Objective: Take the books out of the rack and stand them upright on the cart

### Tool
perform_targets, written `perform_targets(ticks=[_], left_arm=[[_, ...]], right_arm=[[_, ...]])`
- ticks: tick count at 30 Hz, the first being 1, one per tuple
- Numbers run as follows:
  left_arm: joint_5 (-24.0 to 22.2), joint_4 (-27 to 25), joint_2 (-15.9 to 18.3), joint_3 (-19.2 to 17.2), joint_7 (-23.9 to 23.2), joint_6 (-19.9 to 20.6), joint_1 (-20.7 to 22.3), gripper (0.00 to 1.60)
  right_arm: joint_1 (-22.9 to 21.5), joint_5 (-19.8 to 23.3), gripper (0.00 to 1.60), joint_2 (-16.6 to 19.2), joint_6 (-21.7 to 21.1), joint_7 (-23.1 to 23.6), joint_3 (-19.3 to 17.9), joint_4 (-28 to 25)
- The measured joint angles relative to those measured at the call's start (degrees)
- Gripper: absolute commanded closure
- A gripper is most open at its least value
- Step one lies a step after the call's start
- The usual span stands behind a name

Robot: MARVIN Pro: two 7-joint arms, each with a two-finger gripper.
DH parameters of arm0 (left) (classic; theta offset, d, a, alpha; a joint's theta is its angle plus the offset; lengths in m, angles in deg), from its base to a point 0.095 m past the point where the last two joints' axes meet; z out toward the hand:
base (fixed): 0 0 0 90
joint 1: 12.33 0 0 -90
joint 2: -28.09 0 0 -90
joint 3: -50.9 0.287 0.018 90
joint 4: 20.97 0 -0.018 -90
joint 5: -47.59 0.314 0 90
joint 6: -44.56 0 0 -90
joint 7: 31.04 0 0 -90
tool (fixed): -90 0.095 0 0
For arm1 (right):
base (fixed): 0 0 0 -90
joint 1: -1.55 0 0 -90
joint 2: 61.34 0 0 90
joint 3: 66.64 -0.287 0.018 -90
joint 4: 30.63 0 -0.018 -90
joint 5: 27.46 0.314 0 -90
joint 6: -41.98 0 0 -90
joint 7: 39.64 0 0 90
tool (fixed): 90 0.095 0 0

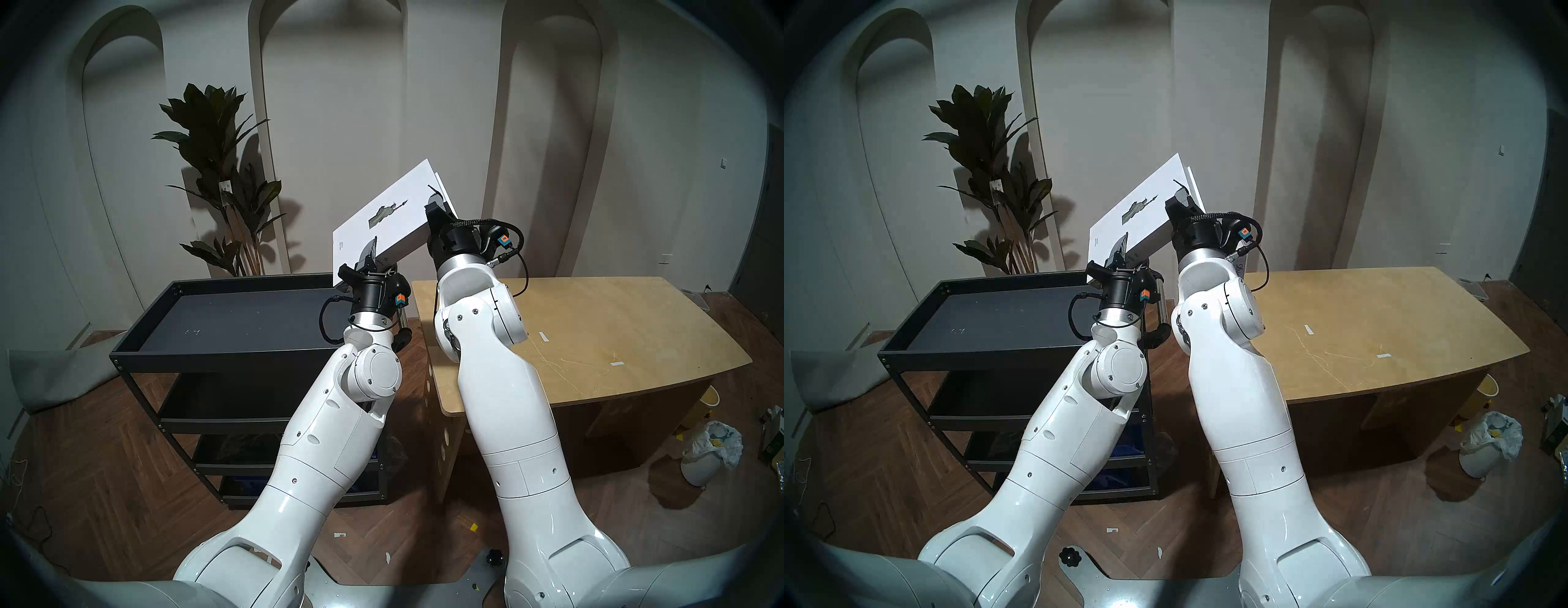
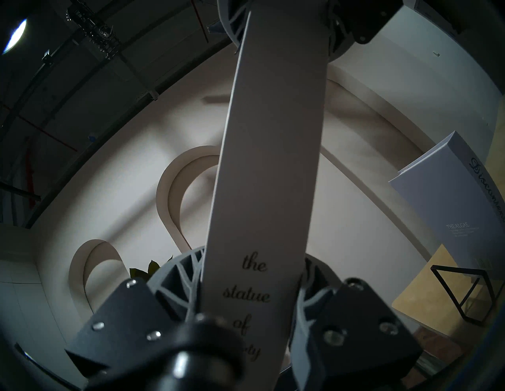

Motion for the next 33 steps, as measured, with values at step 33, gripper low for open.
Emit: perform_targets(ticks=[33], left_arm=[[-21.8,-5.1,-2.6,-11.8,-15.6,6.6,-1.1,1.6]], right_arm=[[1.4,-13.9,0.0,4.6,7.5,-3.5,-2.1,-20.7]])
